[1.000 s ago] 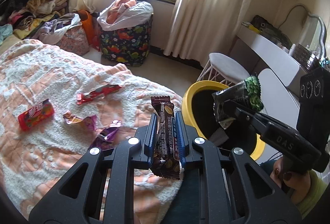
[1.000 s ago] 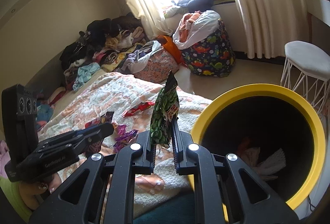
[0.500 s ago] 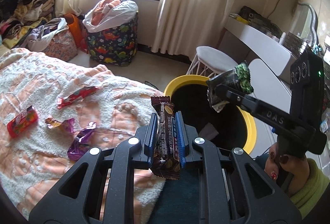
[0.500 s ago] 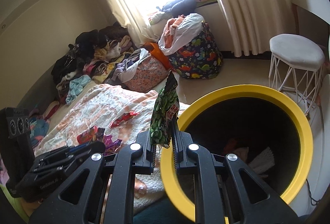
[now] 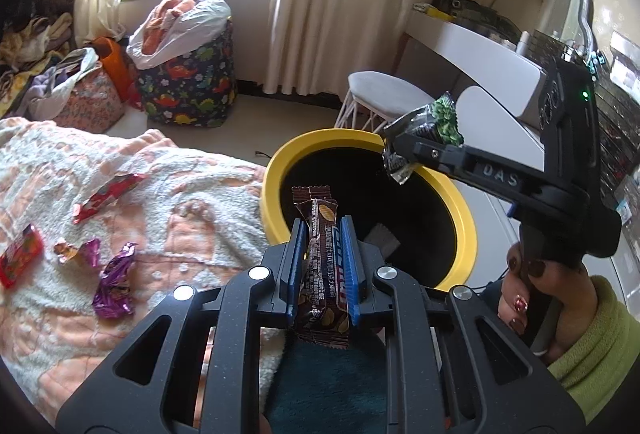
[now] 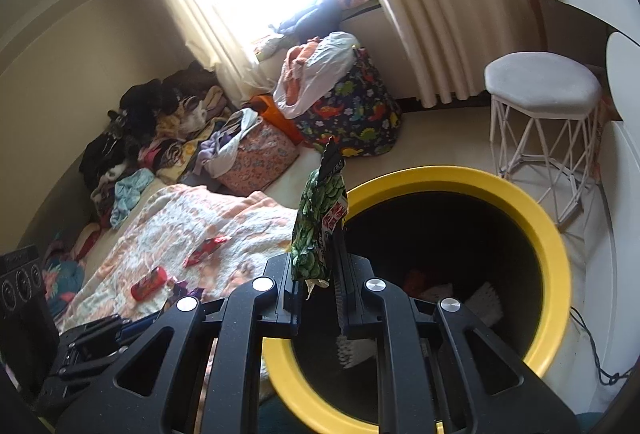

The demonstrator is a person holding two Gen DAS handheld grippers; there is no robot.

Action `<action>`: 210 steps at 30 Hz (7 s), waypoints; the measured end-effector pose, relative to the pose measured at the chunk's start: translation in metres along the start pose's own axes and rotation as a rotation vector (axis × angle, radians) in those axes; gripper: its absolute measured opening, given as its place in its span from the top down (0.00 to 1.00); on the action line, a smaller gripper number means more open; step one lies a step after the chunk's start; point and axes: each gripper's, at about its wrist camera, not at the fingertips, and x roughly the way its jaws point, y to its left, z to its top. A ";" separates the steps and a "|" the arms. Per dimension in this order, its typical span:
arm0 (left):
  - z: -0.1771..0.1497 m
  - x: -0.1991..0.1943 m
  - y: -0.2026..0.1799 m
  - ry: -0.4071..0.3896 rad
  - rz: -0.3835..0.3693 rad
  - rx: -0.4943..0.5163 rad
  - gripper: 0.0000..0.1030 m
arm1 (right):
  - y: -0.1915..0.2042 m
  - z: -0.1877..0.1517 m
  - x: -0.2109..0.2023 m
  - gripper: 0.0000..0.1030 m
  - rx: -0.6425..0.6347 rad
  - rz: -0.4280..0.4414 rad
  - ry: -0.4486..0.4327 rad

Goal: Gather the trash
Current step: 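Carry the chocolate bar with left tool while right tool holds the green bag over the bin, then open right tool to drop the green bag while left tool releases the chocolate bar into the bin, then move both open tools back to the wrappers on the bedspread, then close left tool on the gold wrapper while right tool grasps the purple wrapper, then carry the gold wrapper with left tool while right tool carries the purple wrapper over the bin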

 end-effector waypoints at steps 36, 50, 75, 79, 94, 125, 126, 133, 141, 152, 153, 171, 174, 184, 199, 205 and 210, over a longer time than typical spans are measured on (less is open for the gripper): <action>0.024 0.069 -0.032 0.051 -0.046 0.079 0.88 | -0.044 0.000 -0.010 0.85 0.106 -0.086 -0.025; 0.035 0.104 -0.027 0.083 -0.033 0.073 0.88 | -0.055 -0.004 0.002 0.85 0.139 -0.086 -0.001; 0.037 0.086 0.008 0.022 0.064 -0.027 0.17 | -0.046 -0.005 0.007 0.36 0.102 -0.099 -0.012; 0.036 0.071 0.021 -0.006 0.101 -0.043 0.14 | -0.029 -0.007 0.009 0.34 0.071 -0.075 -0.011; 0.026 0.015 0.098 -0.083 0.258 -0.192 0.13 | 0.052 -0.028 0.035 0.30 -0.055 0.051 0.075; -0.044 -0.021 0.238 -0.037 0.300 -0.556 0.41 | 0.177 -0.097 0.136 0.30 -0.250 0.175 0.359; -0.045 -0.019 0.239 -0.033 0.297 -0.561 0.42 | 0.176 -0.095 0.140 0.30 -0.241 0.176 0.359; -0.053 -0.008 0.248 -0.018 0.244 -0.620 0.53 | 0.172 -0.088 0.160 0.31 -0.172 0.215 0.383; -0.055 0.000 0.249 -0.009 0.235 -0.625 0.64 | 0.170 -0.090 0.179 0.65 -0.131 0.244 0.417; -0.048 -0.003 0.237 -0.008 0.214 -0.594 0.92 | 0.159 -0.084 0.147 0.77 -0.133 0.255 0.346; -0.046 -0.004 0.234 -0.011 0.207 -0.589 0.92 | 0.157 -0.082 0.143 0.77 -0.131 0.255 0.339; 0.007 0.000 0.147 -0.052 0.097 -0.403 0.95 | 0.067 -0.033 0.075 0.77 0.029 0.148 0.153; 0.013 0.005 0.129 -0.049 0.074 -0.373 0.95 | 0.053 -0.028 0.065 0.77 0.050 0.129 0.126; 0.027 0.017 0.084 -0.034 0.037 -0.277 0.95 | 0.005 -0.014 0.038 0.77 0.118 0.041 0.048; 0.033 0.037 0.026 0.002 -0.017 -0.143 0.95 | -0.042 -0.003 0.012 0.75 0.161 -0.058 -0.024; 0.031 0.046 0.009 0.023 -0.034 -0.102 0.95 | -0.055 -0.004 0.009 0.75 0.191 -0.068 -0.019; 0.030 0.053 -0.003 0.037 -0.042 -0.074 0.94 | -0.063 -0.004 0.006 0.75 0.219 -0.071 -0.019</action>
